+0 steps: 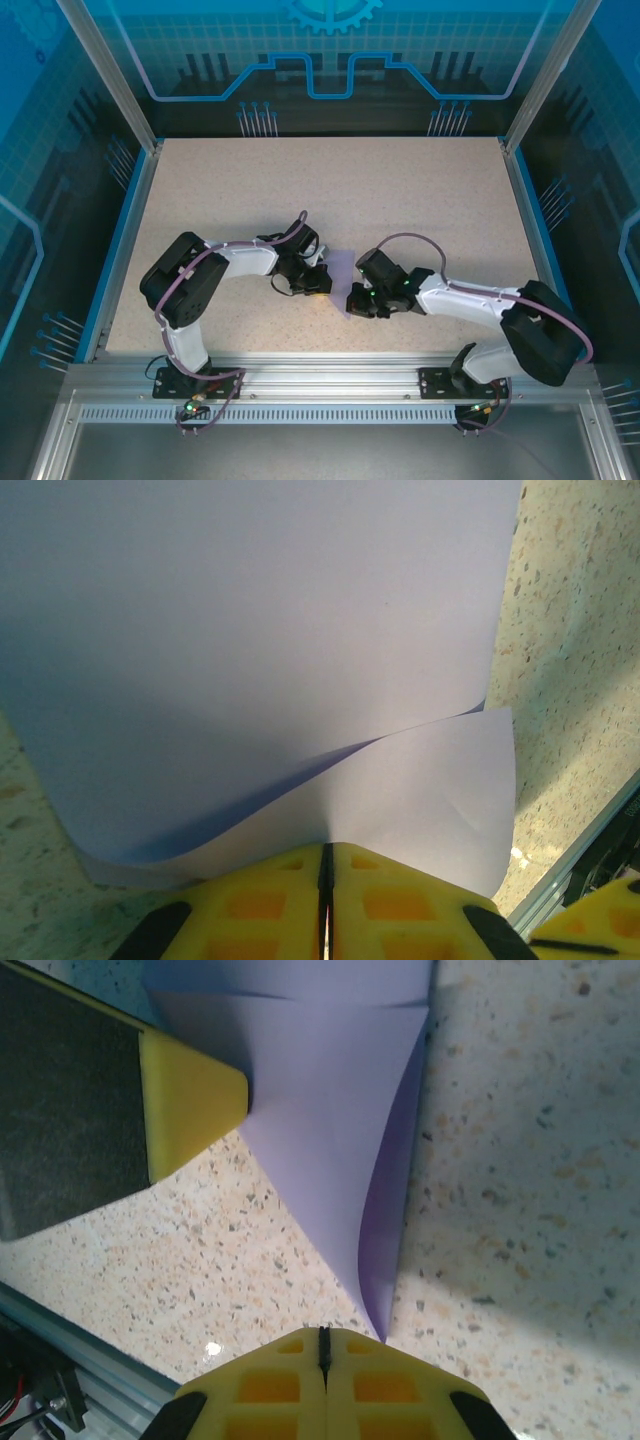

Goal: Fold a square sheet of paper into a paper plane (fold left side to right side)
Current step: Third fold the triangle at the center of the table.

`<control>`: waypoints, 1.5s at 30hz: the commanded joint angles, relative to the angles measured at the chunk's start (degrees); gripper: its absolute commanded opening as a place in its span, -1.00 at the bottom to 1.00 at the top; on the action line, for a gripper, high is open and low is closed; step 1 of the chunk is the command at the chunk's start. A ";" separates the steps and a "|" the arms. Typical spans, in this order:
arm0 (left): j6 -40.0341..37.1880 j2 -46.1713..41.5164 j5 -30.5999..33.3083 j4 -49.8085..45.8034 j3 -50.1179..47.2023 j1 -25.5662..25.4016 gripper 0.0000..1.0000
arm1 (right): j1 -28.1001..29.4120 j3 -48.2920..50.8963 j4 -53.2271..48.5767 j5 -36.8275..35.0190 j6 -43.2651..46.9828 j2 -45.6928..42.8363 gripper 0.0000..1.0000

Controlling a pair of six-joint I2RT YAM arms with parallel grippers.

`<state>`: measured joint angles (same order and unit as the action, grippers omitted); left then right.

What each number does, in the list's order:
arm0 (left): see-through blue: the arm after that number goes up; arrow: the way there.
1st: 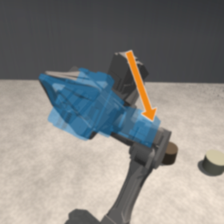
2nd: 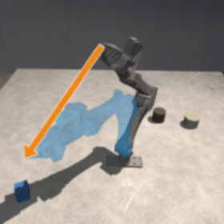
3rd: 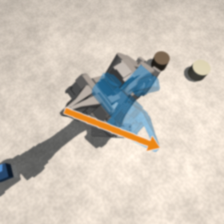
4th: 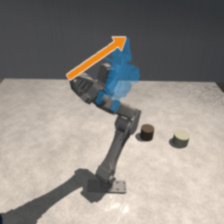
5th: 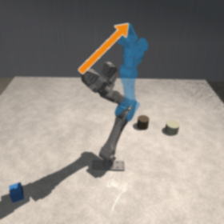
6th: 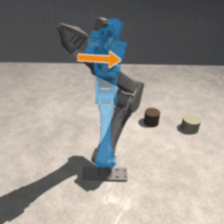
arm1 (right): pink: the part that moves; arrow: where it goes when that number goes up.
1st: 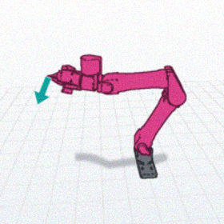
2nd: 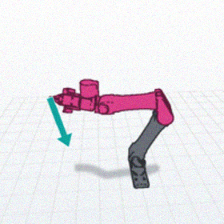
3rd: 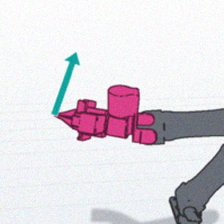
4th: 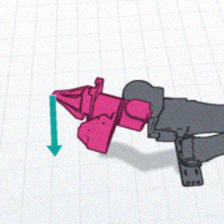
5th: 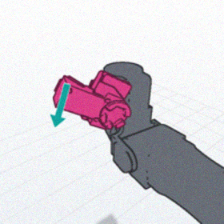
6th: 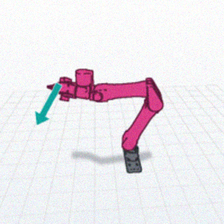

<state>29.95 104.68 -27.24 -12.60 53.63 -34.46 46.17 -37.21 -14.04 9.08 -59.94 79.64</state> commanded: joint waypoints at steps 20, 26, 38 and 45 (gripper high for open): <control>-0.67 2.10 5.36 -5.19 -0.54 -0.13 -0.76 | 2.14 0.34 2.11 2.74 -1.97 9.93 -1.00; -0.12 0.31 4.66 -5.26 -0.16 -0.11 -0.76 | 2.52 -0.48 -1.92 0.69 -0.60 9.57 -1.00; -5.11 -11.77 1.55 -3.34 -2.60 -1.62 -0.62 | 2.07 -2.60 -8.55 -4.07 3.56 10.27 -1.00; -4.99 -9.33 -1.10 0.38 -3.73 -4.98 -0.69 | 1.93 -3.04 -8.74 -4.52 4.74 10.82 -1.00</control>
<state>26.55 93.78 -25.91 -14.24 50.46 -38.89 47.64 -40.84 -16.73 7.53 -56.51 88.53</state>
